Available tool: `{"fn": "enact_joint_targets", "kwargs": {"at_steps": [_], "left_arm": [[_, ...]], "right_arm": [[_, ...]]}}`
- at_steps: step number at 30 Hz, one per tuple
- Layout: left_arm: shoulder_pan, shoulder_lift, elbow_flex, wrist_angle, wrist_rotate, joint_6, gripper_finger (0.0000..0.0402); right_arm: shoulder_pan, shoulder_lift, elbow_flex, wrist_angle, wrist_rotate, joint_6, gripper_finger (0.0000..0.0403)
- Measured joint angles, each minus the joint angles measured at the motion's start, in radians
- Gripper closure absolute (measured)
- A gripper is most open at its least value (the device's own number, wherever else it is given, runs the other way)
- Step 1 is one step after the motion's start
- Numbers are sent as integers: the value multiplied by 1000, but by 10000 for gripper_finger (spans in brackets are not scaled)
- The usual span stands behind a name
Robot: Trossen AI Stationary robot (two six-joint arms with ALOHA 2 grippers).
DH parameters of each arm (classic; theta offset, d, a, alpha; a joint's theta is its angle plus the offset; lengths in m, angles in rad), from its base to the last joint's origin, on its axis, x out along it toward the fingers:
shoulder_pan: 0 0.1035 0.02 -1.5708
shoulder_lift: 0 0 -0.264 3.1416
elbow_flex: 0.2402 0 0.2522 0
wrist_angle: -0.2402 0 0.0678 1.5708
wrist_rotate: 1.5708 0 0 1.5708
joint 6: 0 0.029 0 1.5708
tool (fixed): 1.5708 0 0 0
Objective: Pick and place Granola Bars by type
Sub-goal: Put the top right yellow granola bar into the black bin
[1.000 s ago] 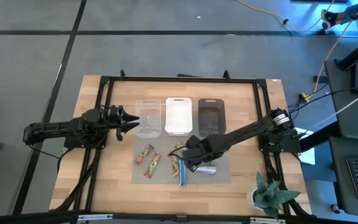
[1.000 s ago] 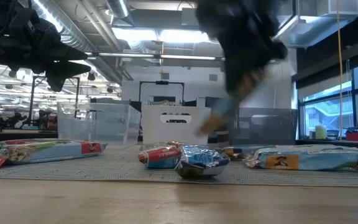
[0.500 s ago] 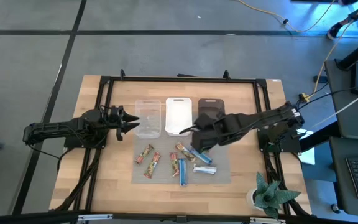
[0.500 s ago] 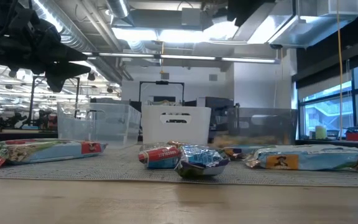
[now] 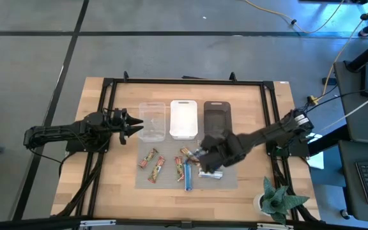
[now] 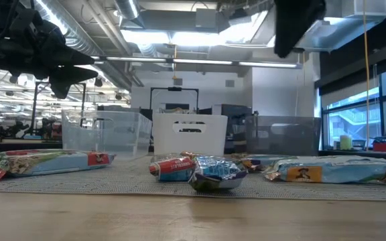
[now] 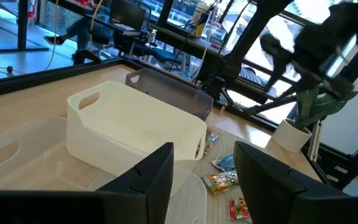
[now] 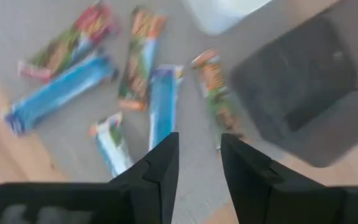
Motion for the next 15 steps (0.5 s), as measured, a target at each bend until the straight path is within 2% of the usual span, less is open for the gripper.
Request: {"fn": "enact_joint_targets", "kwargs": {"at_steps": [5,9,15], "left_arm": [[0,0,0,1,-2,0,239],[0,0,0,1,-2,0,239],[0,0,0,1,-2,0,239]], "right_arm": [[52,0,-96,102,-108,-84,280],[63,0,-157,167,-119,-45,278],[60,0,-216,172,-117,21,231]]}}
